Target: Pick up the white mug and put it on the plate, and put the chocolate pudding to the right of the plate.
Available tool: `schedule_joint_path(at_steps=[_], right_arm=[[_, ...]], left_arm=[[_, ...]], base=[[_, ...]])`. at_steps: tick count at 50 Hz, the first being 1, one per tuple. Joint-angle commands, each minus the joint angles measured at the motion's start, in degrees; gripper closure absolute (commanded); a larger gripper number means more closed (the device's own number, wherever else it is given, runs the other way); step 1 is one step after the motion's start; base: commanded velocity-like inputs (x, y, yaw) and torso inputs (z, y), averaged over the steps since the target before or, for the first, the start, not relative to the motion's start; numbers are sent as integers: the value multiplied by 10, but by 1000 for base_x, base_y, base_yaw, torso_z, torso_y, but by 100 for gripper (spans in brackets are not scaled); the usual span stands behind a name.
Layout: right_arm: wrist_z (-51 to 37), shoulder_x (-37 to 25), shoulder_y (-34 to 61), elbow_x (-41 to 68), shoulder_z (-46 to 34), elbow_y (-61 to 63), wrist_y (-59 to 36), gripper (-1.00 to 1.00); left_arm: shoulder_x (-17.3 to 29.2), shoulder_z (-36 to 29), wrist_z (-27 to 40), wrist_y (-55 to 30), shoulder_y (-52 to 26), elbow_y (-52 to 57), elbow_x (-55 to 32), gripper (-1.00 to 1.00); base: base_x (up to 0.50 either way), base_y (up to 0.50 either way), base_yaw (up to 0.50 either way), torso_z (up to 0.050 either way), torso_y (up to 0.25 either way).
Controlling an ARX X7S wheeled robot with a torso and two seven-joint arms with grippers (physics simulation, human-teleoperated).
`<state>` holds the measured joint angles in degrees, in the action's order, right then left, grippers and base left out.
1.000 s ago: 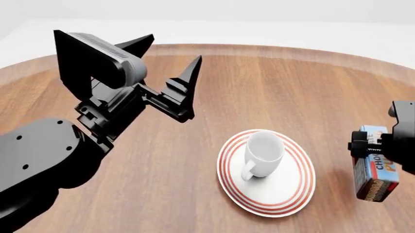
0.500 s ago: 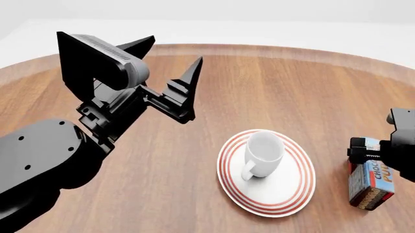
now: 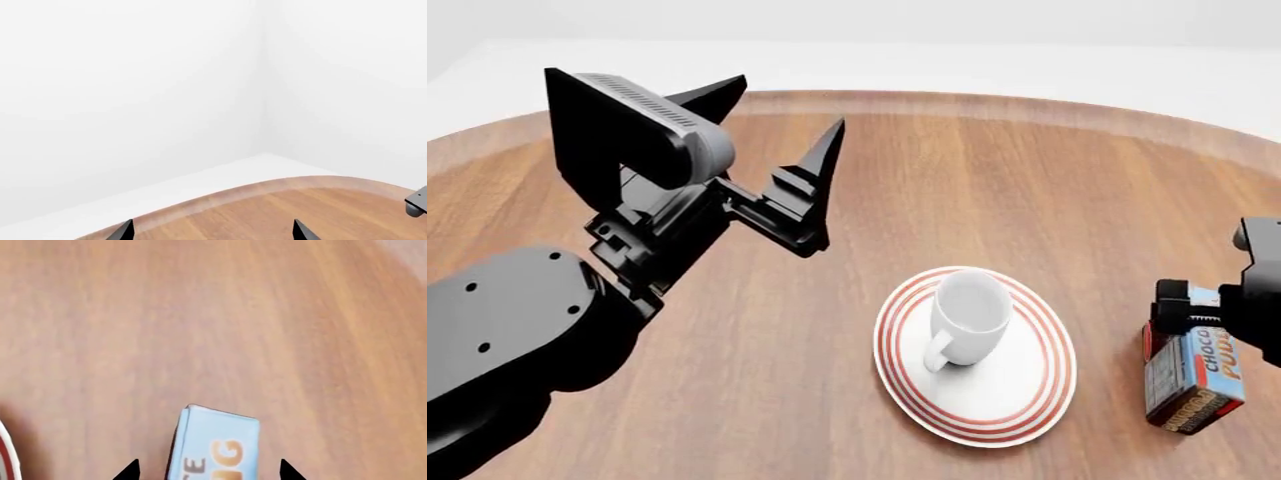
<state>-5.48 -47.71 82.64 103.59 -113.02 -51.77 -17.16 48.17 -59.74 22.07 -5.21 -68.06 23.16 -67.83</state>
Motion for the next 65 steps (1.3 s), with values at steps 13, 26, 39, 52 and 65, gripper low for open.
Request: schedule_joint_path(at_steps=[13, 26, 39, 52, 65], right_arm=[[-56, -54, 117, -45, 6, 122, -51, -100], [-75, -76, 167, -67, 5, 176, -70, -100], [-100, -151, 301, -126, 19, 312, -107, -100], [-135, -259, 388, -200, 42, 518, -121, -100], [-145, -358, 436, -255, 80, 696, -112, -100]], left_arm=[[-8, 15, -12, 4, 2, 6, 5, -100], [-6, 17, -13, 3, 3, 7, 5, -100], [-4, 20, -11, 3, 2, 14, 4, -100], [-1, 22, -8, 1, 3, 17, 7, -100], [0, 23, -5, 0, 3, 21, 9, -100]], base=[[0, 0, 0, 0, 0], [0, 0, 0, 0, 0], [0, 0, 0, 0, 0], [0, 0, 0, 0, 0], [0, 0, 0, 0, 0]])
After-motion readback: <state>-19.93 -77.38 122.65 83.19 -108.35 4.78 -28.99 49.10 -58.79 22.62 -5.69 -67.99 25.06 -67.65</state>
